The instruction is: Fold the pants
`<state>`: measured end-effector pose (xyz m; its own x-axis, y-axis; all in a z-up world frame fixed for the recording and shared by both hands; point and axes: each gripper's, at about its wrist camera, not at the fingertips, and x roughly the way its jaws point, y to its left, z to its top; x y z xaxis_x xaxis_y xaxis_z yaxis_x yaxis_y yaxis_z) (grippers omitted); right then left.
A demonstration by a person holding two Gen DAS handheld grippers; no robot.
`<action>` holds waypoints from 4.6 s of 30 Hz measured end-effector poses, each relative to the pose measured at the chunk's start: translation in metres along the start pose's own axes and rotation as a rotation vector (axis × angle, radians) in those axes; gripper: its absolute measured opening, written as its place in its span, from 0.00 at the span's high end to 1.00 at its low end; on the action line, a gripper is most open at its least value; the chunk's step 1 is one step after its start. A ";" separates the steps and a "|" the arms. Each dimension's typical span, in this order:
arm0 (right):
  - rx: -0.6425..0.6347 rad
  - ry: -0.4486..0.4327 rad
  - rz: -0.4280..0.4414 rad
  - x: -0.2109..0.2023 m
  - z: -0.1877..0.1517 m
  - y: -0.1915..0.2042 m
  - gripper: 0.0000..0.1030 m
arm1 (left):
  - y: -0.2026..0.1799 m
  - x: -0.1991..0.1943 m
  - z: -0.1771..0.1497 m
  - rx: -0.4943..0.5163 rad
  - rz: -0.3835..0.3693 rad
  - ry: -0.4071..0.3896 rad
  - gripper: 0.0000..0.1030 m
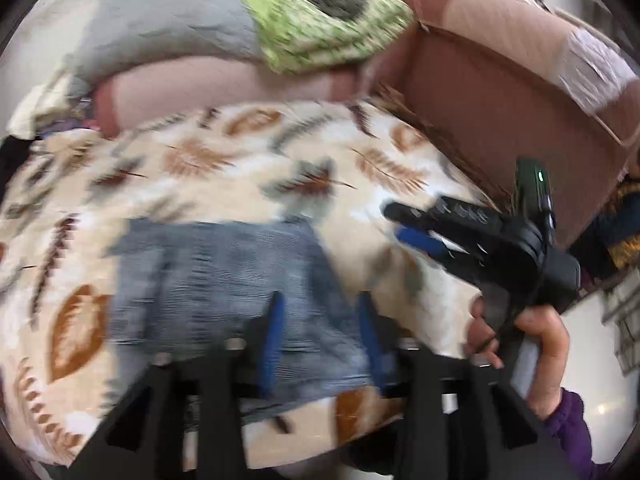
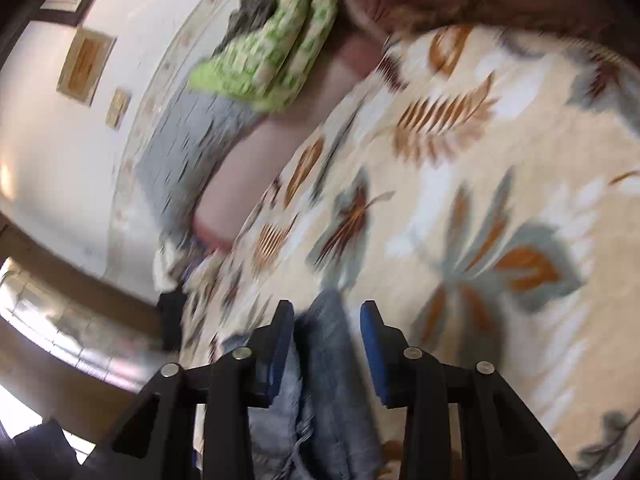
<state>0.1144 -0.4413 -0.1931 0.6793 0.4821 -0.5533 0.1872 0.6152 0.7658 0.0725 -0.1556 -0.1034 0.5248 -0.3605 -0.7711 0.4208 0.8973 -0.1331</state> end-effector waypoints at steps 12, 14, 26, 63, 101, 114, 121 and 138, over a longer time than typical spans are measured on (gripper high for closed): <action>-0.049 0.192 0.132 0.044 -0.029 0.015 0.44 | 0.122 0.005 -0.047 -0.160 0.303 0.093 0.52; -0.030 0.199 0.152 0.051 -0.031 0.016 0.44 | 0.123 0.011 -0.048 -0.151 0.296 0.096 0.52; -0.176 0.316 0.070 0.084 -0.055 0.040 0.91 | 0.109 0.053 -0.059 -0.054 0.272 0.159 0.54; -0.311 0.123 -0.138 0.100 -0.008 0.065 0.87 | 0.092 0.071 -0.025 -0.022 0.330 0.151 0.40; -0.576 0.248 -0.257 0.056 -0.112 0.072 0.64 | 0.101 0.070 -0.058 -0.074 0.402 0.147 0.22; -0.145 0.154 -0.139 0.007 -0.039 -0.001 0.30 | 0.181 0.039 -0.049 -0.276 0.282 0.148 0.20; -0.107 0.292 -0.116 0.044 -0.044 -0.010 0.30 | 0.200 0.077 -0.052 -0.333 0.069 0.232 0.20; -0.087 0.293 -0.049 0.096 -0.045 0.002 0.52 | 0.185 0.109 -0.026 -0.315 -0.180 0.204 0.20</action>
<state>0.1474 -0.3658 -0.2595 0.4347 0.6022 -0.6697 0.1446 0.6873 0.7119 0.1879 -0.0224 -0.2281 0.2930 -0.4891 -0.8216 0.2286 0.8702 -0.4365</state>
